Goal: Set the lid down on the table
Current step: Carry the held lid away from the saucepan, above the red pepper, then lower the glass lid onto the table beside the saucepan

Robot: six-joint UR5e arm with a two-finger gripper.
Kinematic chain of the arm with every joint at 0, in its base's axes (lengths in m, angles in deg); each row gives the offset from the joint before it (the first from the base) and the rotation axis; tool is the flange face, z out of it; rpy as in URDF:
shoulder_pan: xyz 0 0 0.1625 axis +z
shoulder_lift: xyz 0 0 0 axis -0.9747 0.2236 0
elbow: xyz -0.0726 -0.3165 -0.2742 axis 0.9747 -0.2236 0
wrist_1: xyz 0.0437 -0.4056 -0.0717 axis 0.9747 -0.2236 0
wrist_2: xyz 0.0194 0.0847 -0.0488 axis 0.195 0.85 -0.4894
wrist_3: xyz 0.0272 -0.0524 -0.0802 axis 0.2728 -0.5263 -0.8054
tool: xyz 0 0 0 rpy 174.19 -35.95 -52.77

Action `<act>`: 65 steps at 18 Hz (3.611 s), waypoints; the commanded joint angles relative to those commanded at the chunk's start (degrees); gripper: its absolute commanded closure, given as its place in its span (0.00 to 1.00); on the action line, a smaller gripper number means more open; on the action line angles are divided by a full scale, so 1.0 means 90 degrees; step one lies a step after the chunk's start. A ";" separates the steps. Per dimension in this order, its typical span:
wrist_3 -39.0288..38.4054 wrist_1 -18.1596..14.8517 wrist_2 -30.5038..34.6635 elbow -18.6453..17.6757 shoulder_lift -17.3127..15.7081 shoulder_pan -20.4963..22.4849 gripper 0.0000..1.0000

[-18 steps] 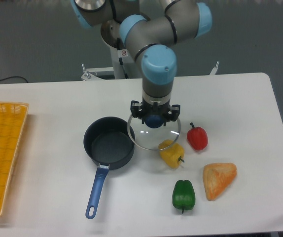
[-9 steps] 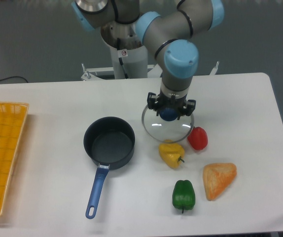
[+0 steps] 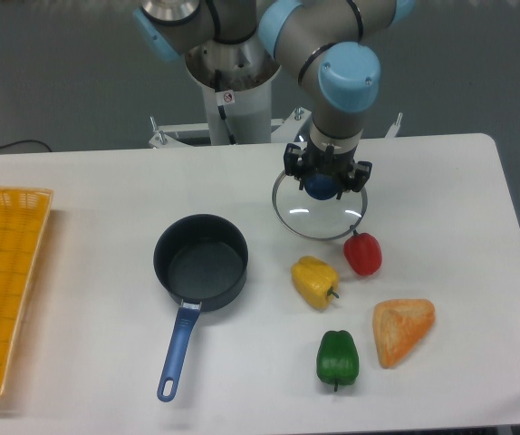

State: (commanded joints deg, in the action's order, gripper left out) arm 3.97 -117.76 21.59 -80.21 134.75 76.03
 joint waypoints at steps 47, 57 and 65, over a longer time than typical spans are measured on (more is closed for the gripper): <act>-0.0488 0.0742 0.0078 -0.1211 -0.0567 0.0088 0.55; -0.0488 0.1484 0.0078 -0.1699 -0.0381 0.0068 0.55; -0.0488 0.1866 0.0088 -0.1856 -0.0215 0.0019 0.55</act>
State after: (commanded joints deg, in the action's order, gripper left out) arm -0.42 -100.96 22.38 -96.92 132.82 76.20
